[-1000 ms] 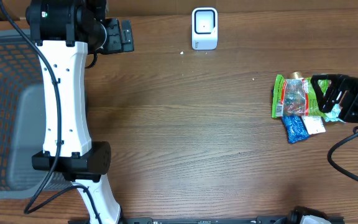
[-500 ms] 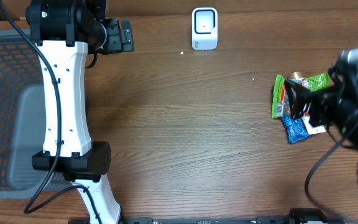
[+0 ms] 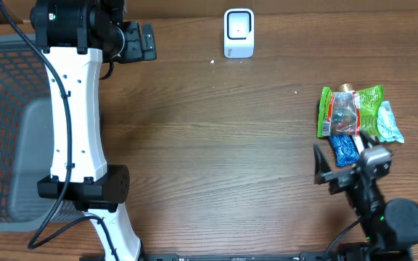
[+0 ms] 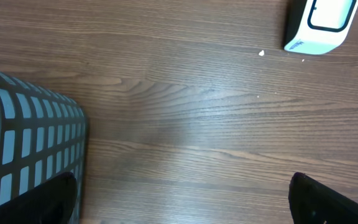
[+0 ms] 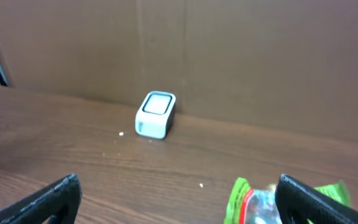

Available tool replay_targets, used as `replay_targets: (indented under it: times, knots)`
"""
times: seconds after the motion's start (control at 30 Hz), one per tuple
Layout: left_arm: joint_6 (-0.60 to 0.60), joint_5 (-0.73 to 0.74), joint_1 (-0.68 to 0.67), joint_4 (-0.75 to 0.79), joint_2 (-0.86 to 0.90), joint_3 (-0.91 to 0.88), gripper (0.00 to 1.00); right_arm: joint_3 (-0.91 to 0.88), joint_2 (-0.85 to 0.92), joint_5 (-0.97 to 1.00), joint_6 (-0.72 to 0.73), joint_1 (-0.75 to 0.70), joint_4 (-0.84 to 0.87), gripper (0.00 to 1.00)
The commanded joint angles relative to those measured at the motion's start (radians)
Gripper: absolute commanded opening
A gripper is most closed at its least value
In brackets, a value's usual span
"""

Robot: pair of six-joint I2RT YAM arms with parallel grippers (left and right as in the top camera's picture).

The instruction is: Scan the item barcode

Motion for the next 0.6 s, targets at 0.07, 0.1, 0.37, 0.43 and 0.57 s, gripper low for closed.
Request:
replay_targets:
  times: [0.07, 0.1, 0.37, 0.43, 0.57]
  knots:
    - [-0.014, 0.008, -0.006, 0.002, 0.012, 0.001, 1.00, -0.196, -0.125, 0.033, 0.007, 0.046, 0.138, 1.00]
    - [-0.014, 0.008, -0.006, 0.002, 0.012, 0.001, 0.99, -0.219, -0.137, 0.033, 0.006, 0.051, 0.158, 1.00]
    - [-0.014, 0.008, -0.006, 0.002, 0.012, 0.001, 1.00, -0.303, -0.212, 0.024, 0.007, 0.058, 0.183, 1.00]
    - [-0.014, 0.008, -0.006, 0.002, 0.012, 0.001, 1.00, -0.303, -0.212, 0.025, 0.007, 0.058, 0.135, 1.00]
    - [-0.014, 0.008, -0.006, 0.002, 0.012, 0.001, 1.00, -0.303, -0.212, 0.025, 0.007, 0.058, 0.139, 1.00]
